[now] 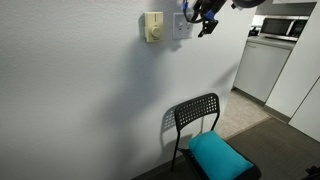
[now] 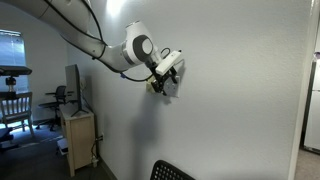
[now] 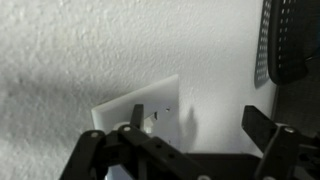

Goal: Turn off the light

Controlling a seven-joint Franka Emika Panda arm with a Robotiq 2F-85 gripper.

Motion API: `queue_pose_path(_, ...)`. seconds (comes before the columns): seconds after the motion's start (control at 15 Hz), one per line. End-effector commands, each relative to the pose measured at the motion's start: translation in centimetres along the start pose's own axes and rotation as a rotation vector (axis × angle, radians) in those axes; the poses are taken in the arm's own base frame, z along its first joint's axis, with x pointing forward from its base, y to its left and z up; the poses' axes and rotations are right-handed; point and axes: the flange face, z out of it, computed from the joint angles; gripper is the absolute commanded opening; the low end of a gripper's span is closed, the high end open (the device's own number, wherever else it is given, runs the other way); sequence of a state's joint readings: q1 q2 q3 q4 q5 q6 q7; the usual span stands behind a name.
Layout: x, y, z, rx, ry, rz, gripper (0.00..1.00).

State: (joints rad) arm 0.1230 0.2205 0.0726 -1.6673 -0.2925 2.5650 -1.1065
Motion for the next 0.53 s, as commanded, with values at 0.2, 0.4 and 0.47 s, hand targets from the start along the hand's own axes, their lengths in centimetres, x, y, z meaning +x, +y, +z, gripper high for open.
queue_pose_path(0.2, 0.4, 1.1, 1.3, -0.035, 0.056, -0.012, 1.0)
queue_pose_path(0.4, 0.9, 0.9, 1.7, -0.006, 0.103, 0.002, 1.0)
queue_pose_path(0.47, 1.1, 0.9, 1.8, 0.004, 0.115, 0.003, 1.0)
